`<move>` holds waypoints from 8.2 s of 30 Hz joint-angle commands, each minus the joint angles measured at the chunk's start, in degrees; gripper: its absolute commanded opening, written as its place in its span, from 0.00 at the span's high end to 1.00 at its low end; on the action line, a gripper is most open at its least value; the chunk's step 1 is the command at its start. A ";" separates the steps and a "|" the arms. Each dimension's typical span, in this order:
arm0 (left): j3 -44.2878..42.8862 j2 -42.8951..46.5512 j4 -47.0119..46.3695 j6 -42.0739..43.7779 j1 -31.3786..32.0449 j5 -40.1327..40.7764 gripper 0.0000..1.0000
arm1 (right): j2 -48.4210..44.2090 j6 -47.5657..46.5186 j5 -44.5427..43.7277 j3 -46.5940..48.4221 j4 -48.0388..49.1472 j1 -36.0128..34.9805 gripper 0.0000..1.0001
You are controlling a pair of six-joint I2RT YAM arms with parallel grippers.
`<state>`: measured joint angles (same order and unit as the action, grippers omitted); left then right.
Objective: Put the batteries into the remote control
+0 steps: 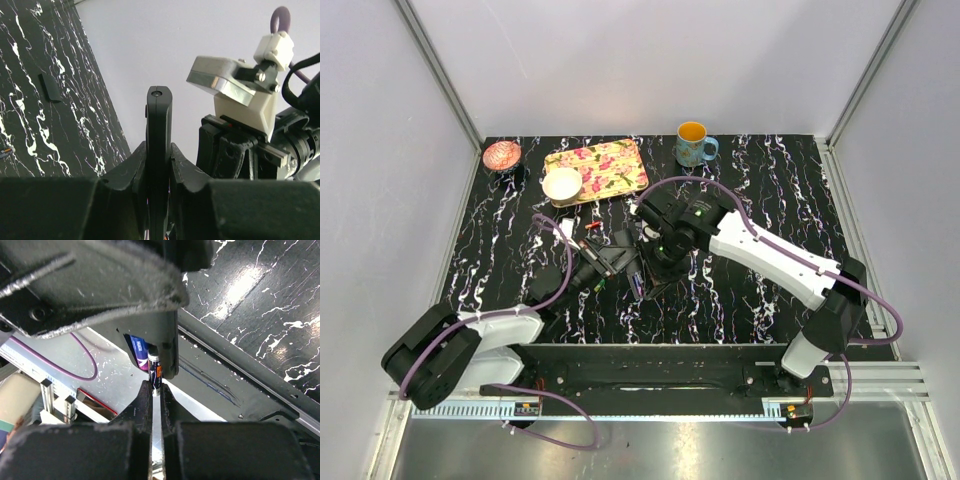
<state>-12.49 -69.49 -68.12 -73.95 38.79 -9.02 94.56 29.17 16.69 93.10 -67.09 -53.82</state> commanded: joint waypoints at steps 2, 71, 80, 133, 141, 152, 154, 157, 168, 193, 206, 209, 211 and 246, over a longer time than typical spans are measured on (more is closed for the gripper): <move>-0.43 4.01 -2.99 0.12 1.38 -1.36 1.00 | 0.36 -0.95 -0.16 0.77 1.00 1.70 1.00; -3.59 -4.34 -2.91 -9.63 1.12 -2.23 1.00 | -18.96 0.45 -12.72 -13.18 25.66 4.16 0.39; -6.14 -4.94 1.93 -14.55 -1.60 -9.96 1.00 | -39.62 0.36 -13.53 -39.74 54.24 4.34 0.17; -8.43 -1.43 5.80 -19.04 -1.52 -13.48 1.00 | -44.38 -0.52 3.53 -57.86 75.18 4.34 0.24; -8.51 -1.52 5.45 -18.25 -0.38 -13.57 1.00 | -43.15 -0.25 3.70 -56.71 75.26 4.34 0.25; -8.34 -0.56 3.96 -17.81 0.50 -13.22 1.00 | -41.48 2.29 4.40 -56.62 74.91 5.66 0.30; -8.34 -0.47 3.26 -17.72 0.41 -13.22 1.00 | -41.30 3.08 5.11 -57.06 75.96 6.45 0.33; -8.60 -0.47 2.38 -17.72 0.50 -13.57 1.00 | -40.69 4.40 6.25 -57.50 77.10 7.41 0.35; -8.95 -0.55 0.00 -18.33 1.38 -14.45 1.00 | -38.23 6.78 8.18 -57.50 79.30 9.17 0.41; -8.95 2.34 2.72 -14.12 1.38 -12.43 1.00 | -34.80 10.29 13.90 -58.21 80.54 9.61 0.71; -9.22 2.08 4.31 -13.32 1.29 -11.64 1.00 | -35.24 13.55 17.50 -56.27 80.63 9.61 0.41; -9.57 1.82 4.75 -13.59 1.29 -11.46 1.00 | -35.15 13.55 18.90 -56.45 80.63 9.61 0.47; -9.66 1.73 4.57 -13.94 1.21 -11.29 1.00 | -34.89 13.28 19.35 -56.45 80.19 9.61 0.53; -6.24 10.96 25.07 -2.51 0.59 -3.90 1.00 | -27.35 2.21 -33.66 -40.36 38.70 21.11 0.29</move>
<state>-21.06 -61.19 -37.01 -77.47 39.72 -14.68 56.73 33.17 -3.29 53.28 -17.78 -40.60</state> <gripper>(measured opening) 0.220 0.763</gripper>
